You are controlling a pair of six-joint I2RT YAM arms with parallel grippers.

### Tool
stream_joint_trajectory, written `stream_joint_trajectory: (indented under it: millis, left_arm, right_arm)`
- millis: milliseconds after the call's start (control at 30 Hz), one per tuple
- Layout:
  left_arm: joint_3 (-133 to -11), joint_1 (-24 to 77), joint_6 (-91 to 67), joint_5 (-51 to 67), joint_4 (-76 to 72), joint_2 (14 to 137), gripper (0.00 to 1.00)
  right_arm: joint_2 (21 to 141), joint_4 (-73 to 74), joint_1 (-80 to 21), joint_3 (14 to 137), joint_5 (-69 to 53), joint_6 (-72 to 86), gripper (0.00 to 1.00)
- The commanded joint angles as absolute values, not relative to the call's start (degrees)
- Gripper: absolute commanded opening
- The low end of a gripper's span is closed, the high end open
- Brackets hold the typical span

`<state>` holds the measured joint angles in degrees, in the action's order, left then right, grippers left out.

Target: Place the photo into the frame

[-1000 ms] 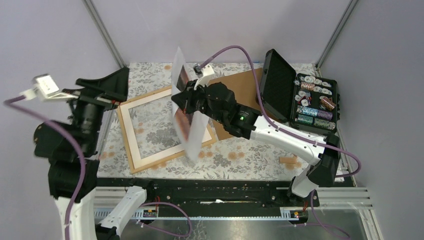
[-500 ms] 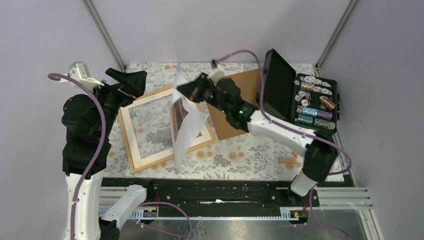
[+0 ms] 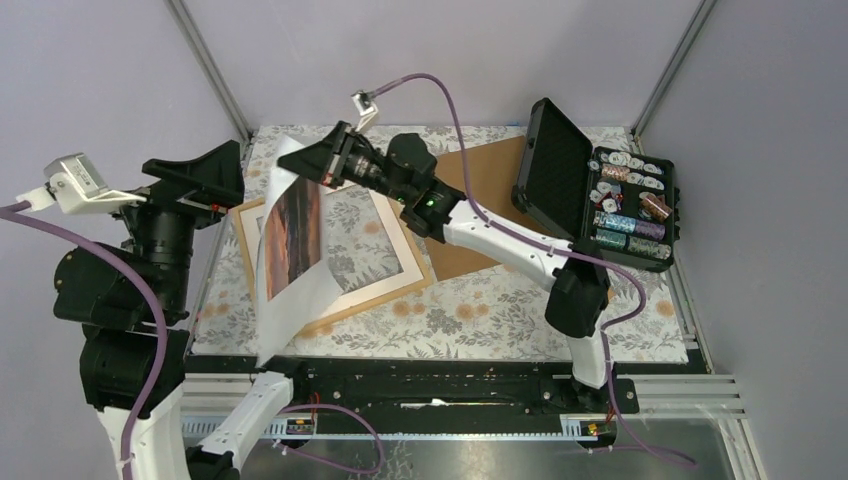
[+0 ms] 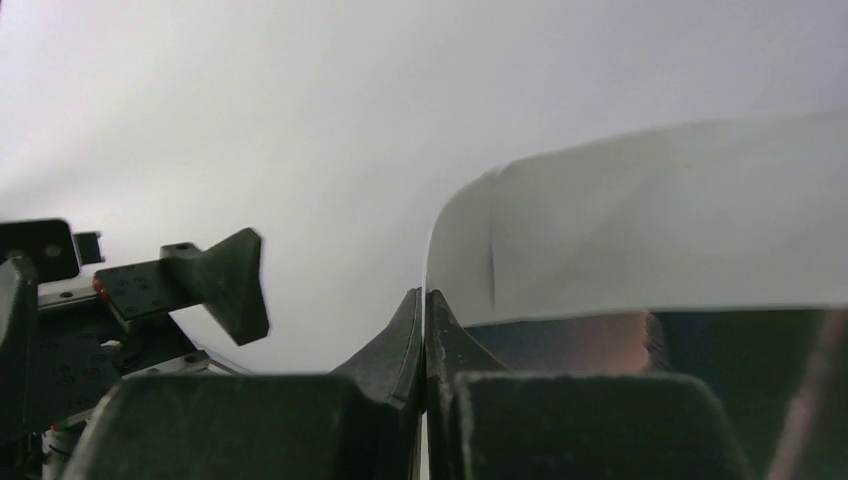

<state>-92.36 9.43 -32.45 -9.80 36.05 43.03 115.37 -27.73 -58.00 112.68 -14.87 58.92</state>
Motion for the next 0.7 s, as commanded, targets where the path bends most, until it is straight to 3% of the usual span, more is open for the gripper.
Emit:
stream_joint_trajectory:
  millis: [0,133,333,667]
  left_arm:
    - [-91.33,9.32,-31.03,-11.51,34.08,43.39,0.99]
    - [-88.18,9.31,-32.19,-9.07,32.72,43.54,0.99]
    - [-82.43,9.32,-33.62,-4.1,30.22,44.21,0.99]
    - [-75.35,9.32,-35.09,2.2,29.09,46.37,0.99]
  right_arm:
    - [108.55,-38.22,-51.1,102.4,-16.24,66.74,0.0]
    - [101.15,-43.94,-46.82,84.33,-17.8,69.99,0.0]
    - [88.12,-40.79,-41.21,55.32,-10.78,72.98,0.0]
    - [80.17,-20.66,-37.9,42.47,-2.06,59.12,0.0]
